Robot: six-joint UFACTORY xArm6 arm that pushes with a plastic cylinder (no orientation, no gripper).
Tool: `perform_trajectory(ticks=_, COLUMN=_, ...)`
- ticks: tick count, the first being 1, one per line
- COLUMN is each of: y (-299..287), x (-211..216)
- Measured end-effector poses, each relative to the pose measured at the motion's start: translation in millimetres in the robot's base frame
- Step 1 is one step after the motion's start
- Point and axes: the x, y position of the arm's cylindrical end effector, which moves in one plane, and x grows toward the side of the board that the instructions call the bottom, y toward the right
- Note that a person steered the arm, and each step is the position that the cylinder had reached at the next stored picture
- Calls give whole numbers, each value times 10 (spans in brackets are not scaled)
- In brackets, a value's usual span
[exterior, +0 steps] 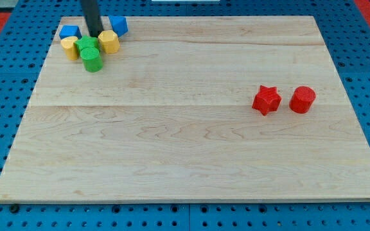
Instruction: Move the green star diagonally to the bottom right side of the yellow hexagon
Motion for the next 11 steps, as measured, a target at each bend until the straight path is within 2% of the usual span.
perform_trajectory(ticks=1, y=-9, x=-419)
perform_trajectory(ticks=2, y=-312, x=-584)
perform_trajectory(ticks=3, y=-751, x=-406)
perform_trajectory(ticks=4, y=-635, x=36)
perform_trajectory(ticks=5, y=-98, x=127)
perform_trajectory(ticks=7, y=245, x=742)
perform_trajectory(ticks=9, y=1322, x=1319)
perform_trajectory(ticks=10, y=1588, x=1290)
perform_trajectory(ticks=11, y=2694, x=1319)
